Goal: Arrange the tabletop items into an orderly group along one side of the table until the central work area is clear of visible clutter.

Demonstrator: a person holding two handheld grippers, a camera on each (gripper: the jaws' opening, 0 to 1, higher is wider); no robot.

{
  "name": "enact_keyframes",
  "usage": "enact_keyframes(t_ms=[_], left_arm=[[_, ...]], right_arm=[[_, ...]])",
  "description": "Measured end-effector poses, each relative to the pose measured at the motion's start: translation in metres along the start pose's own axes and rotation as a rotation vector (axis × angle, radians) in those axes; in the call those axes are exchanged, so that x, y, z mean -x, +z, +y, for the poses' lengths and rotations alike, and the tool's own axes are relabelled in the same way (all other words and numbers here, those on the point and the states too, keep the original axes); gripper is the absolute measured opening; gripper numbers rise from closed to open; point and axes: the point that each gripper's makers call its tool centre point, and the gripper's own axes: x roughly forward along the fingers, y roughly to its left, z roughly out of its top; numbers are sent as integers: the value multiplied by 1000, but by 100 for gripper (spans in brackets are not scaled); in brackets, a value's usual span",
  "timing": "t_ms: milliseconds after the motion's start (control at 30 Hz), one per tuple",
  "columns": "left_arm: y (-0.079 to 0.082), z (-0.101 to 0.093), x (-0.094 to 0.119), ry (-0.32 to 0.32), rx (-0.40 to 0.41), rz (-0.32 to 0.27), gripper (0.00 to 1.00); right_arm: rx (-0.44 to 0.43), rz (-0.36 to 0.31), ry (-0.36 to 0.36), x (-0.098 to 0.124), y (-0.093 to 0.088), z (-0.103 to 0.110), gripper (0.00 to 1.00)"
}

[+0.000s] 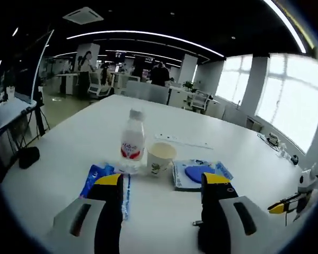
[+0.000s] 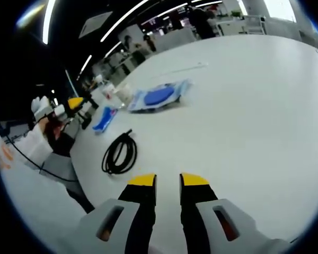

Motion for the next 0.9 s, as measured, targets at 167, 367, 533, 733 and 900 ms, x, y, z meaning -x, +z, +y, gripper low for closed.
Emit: enact_keyframes(t_ms=[167,367,533,733,900], left_arm=[[-17,-1,-1,-8,61,44,59],[-26,5,-5,4,71,73,57],[-52,-5,-9,-47,156,165,51],[-97,-21,-2,-68,179,295,46],[-114,-34,4,-96,174,345,46]], right_arm=[[4,6,12,-3,-1,4,14],[10,12,20,-5,-1,6,14],[0,25,34,-6,-4,9,15],[-66,33,89,-10,-4,19,18],[-90,60,141,-21,-1,34,20]])
